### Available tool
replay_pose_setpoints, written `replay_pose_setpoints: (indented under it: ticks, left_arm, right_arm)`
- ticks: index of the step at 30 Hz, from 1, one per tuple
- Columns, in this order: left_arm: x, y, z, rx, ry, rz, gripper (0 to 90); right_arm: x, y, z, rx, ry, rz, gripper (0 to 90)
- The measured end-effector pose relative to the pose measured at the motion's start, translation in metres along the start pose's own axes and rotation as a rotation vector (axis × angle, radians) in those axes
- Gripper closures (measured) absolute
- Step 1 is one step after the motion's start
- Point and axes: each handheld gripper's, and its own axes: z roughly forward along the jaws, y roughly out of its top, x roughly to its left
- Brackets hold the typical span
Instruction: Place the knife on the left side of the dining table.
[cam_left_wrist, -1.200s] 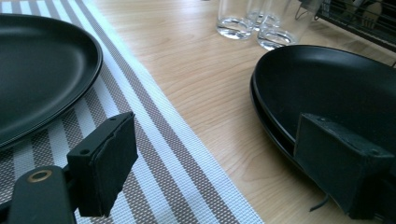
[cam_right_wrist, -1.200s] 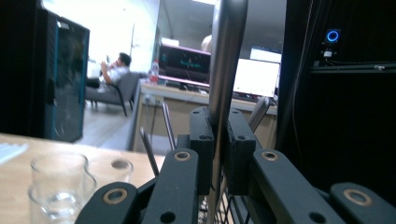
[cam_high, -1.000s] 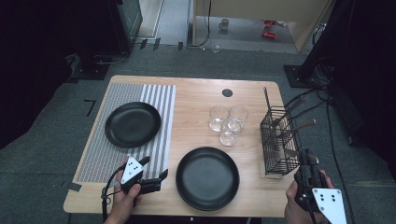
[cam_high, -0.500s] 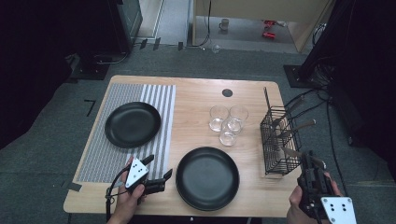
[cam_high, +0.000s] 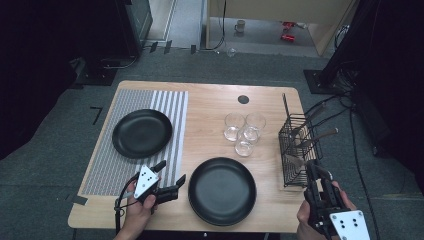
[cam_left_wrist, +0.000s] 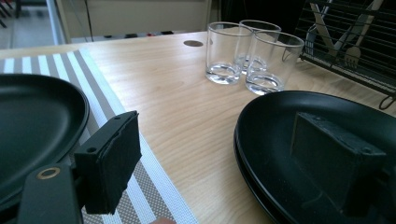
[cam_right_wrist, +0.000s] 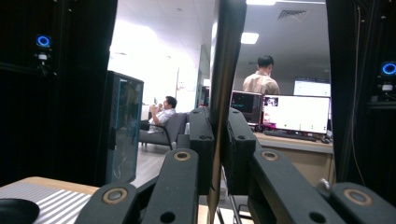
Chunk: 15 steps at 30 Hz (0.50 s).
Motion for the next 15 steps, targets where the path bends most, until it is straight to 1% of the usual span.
replay_pose_setpoints:
  ticks: [2, 3, 4, 10, 11, 12, 15]
  left_arm:
    - [-0.003, 0.002, 0.0, -0.011, 0.003, 0.025, 17.8]
    - [-0.005, 0.003, 0.0, -0.019, -0.011, 0.039, 18.1]
    - [-0.007, 0.004, 0.0, -0.021, -0.022, 0.043, 18.0]
    - [-0.015, 0.008, 0.004, -0.023, -0.032, 0.061, 18.0]
    - [-0.016, 0.01, 0.005, -0.027, -0.032, 0.066, 18.0]
    - [-0.017, 0.012, 0.005, -0.033, -0.038, 0.06, 18.0]
    - [-0.021, 0.017, 0.008, -0.05, -0.051, 0.066, 18.0]
  right_arm:
    - [0.002, 0.002, 0.002, 0.0, 0.011, 0.002, 84.8]
    - [0.003, 0.002, 0.003, 0.0, 0.016, 0.003, 84.8]
    - [0.004, 0.003, 0.005, 0.001, 0.025, 0.006, 84.8]
    - [0.012, 0.005, 0.014, -0.003, 0.053, 0.019, 84.8]
    - [0.013, 0.006, 0.015, -0.003, 0.058, 0.019, 84.8]
    - [0.015, 0.006, 0.017, -0.001, 0.062, 0.022, 84.8]
    - [0.018, 0.006, 0.021, 0.003, 0.077, 0.025, 84.8]
